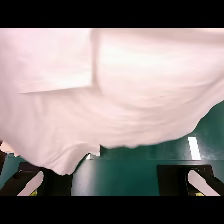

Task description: Fold the shirts.

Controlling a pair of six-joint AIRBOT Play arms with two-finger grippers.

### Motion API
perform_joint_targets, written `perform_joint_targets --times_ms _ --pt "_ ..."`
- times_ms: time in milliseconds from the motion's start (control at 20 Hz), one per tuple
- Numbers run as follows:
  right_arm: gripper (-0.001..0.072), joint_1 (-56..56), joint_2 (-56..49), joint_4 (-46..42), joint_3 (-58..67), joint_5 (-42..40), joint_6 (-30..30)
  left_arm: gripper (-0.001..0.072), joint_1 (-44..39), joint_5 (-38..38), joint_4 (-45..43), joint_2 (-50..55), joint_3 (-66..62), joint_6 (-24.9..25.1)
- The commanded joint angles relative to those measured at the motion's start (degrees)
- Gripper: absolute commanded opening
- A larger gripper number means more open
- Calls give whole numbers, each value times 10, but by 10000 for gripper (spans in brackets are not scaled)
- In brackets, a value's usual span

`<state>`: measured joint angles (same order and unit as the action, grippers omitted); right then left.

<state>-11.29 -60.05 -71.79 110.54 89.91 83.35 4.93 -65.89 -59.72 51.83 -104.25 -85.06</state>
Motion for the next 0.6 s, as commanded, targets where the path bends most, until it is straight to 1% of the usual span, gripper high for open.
perform_joint_targets --times_ms 0,150,250,300,400,500,550 --pt "11 24 -85 -4 -81 31 5 22 0 -43 1 72 108 2" --pt "11 54 -177 -4 -137 25 7 22 0 -41 1 175 176 15" --pt "12 64 -243 -4 -153 -10 7 22 0 -34 2 253 187 17" --pt "12 67 -276 -3 -148 -27 7 22 0 -18 5 290 187 28" --pt "12 72 -336 -2 -116 -52 6 22 0 46 35 339 186 37" --pt "12 73 -383 7 -68 -69 6 22 0 116 69 361 186 49" --pt "12 73 -401 12 -43 -75 6 22 0 141 70 363 186 56"
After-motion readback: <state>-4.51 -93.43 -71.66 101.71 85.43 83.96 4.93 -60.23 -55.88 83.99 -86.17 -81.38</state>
